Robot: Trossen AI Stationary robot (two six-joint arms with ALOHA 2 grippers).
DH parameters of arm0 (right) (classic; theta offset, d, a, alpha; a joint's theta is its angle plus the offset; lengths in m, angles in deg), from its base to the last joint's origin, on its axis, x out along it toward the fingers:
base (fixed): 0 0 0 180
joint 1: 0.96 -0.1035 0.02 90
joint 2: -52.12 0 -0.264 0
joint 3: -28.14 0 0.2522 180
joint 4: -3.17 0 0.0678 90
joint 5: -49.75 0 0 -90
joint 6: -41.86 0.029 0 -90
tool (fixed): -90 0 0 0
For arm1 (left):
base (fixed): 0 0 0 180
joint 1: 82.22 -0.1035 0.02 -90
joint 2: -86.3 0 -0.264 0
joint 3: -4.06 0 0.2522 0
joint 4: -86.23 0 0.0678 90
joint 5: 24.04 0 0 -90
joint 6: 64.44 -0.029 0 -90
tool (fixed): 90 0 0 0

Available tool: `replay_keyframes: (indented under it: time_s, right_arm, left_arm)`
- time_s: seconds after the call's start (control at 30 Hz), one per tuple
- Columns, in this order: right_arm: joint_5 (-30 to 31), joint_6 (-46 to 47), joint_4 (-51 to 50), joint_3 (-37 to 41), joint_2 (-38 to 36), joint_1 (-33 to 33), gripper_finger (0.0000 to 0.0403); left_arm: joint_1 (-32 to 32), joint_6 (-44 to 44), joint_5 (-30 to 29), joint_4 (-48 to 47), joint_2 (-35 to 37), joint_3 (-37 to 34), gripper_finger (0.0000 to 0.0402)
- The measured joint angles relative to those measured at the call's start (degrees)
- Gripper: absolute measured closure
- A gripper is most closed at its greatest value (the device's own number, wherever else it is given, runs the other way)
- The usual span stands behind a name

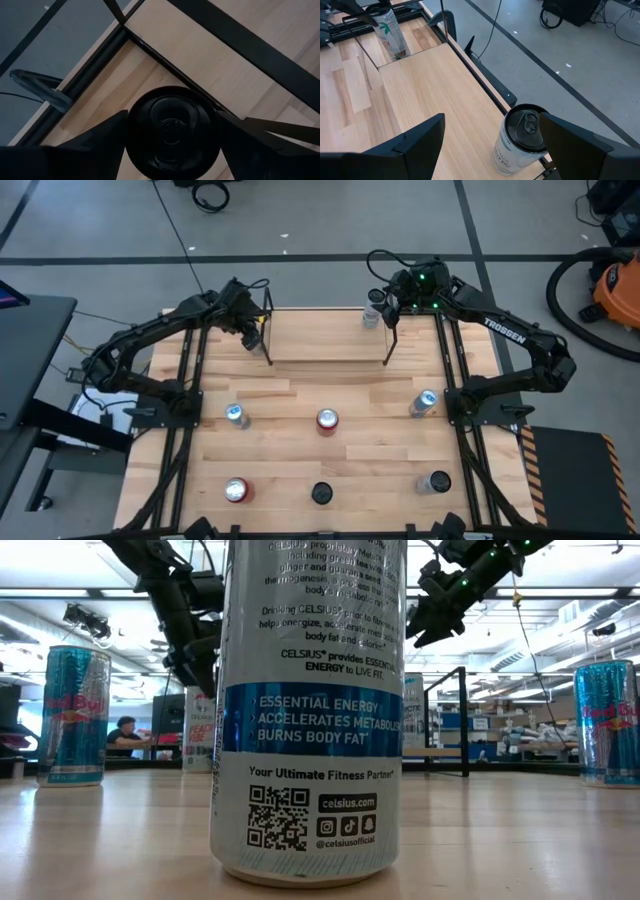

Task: Place canned beverage on shelf
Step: Put the top white-pink soda can on the shelf

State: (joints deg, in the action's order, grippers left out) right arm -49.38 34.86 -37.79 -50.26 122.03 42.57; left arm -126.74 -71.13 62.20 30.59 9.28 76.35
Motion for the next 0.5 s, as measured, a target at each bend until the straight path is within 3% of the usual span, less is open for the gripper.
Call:
replay_keyframes:
  time_s: [0.23,0.5]
  right_arm:
    - [0.0,0.0,0.0,0.0,0.0,0.0,0.0070]
    - [0.0,0.0,0.0,0.0,0.0,0.0,0.0070]
  left_arm:
    - [0.0,0.0,0.0,0.0,0.0,0.0,0.0148]
    - [0.0,-1.8,0.1,-0.2,0.1,0.0,0.0149]
